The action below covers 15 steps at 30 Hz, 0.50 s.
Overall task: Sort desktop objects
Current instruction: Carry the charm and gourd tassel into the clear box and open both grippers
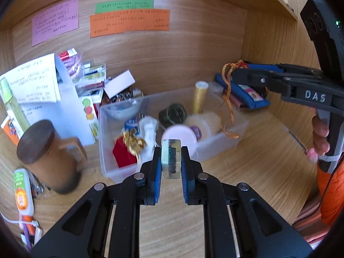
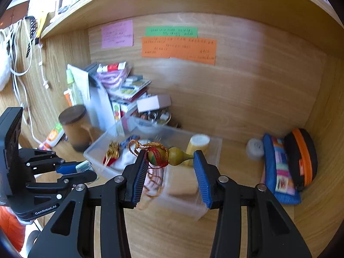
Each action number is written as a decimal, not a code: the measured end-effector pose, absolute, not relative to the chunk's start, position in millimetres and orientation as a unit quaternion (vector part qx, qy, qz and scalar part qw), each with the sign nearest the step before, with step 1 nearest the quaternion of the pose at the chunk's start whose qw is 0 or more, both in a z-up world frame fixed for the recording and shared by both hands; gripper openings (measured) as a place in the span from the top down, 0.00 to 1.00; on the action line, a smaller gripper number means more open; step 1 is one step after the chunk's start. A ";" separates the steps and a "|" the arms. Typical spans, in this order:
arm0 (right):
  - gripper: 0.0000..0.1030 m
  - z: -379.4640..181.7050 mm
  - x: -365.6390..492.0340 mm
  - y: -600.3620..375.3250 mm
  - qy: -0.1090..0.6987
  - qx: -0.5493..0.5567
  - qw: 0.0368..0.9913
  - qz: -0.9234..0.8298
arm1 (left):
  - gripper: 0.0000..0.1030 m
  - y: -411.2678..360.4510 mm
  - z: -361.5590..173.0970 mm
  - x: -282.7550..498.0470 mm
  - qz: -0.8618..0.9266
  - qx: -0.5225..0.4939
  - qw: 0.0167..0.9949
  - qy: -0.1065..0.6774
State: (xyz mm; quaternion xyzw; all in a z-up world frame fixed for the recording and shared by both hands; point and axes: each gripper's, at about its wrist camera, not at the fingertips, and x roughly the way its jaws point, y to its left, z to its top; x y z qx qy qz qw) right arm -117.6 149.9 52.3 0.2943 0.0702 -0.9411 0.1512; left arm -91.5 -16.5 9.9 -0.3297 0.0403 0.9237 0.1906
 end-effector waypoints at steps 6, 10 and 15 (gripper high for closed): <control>0.61 38.8 -145.8 147.4 0.071 0.313 0.142 -0.937 | 0.85 -15.5 17.5 -117.0 0.921 -0.334 0.197 0.034; 0.61 14.8 -157.3 146.2 0.075 0.339 0.145 -0.926 | 0.85 -10.1 6.3 -131.1 0.914 -0.352 0.201 0.035; 0.61 -13.9 -162.7 140.7 0.094 0.366 0.155 -0.913 | 0.85 -5.1 -10.8 -145.8 0.904 -0.375 0.202 0.034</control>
